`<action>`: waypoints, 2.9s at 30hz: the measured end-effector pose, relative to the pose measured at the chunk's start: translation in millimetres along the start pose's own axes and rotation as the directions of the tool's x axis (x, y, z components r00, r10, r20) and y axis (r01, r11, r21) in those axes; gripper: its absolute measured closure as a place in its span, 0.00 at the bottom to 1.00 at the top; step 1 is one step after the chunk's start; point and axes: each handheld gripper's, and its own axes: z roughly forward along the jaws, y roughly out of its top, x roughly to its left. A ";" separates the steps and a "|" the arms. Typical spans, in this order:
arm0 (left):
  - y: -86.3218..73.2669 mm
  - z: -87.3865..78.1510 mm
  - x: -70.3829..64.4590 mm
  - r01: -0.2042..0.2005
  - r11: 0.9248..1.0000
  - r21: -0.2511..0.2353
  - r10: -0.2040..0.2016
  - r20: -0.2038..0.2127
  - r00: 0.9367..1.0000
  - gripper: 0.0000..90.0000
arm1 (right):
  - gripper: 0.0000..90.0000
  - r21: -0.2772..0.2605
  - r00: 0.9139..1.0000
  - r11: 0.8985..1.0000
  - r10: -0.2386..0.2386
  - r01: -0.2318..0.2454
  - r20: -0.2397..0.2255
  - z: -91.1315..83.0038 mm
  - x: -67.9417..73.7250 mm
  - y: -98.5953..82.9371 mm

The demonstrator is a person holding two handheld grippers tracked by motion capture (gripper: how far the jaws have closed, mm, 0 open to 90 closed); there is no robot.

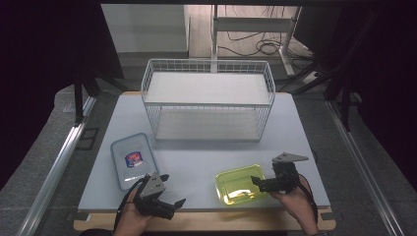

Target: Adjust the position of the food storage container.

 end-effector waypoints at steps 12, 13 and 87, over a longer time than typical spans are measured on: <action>-0.2 -0.8 3.1 0.007 1.000 -0.013 -0.007 -0.017 1.000 0.05 | 0.60 -0.005 0.986 0.991 -0.137 0.137 -0.096 -2.5 64.1 20.0; -0.2 -0.8 3.1 0.007 1.000 -0.013 -0.007 -0.017 1.000 0.05 | 0.60 -0.005 0.986 0.991 -0.137 0.137 -0.096 -2.5 64.1 20.0; 1.8 3.1 -3.0 0.007 1.000 0.011 -0.007 0.047 0.999 0.06 | 0.98 0.059 0.998 0.996 -0.065 0.066 -0.024 2.9 -1.5 6.0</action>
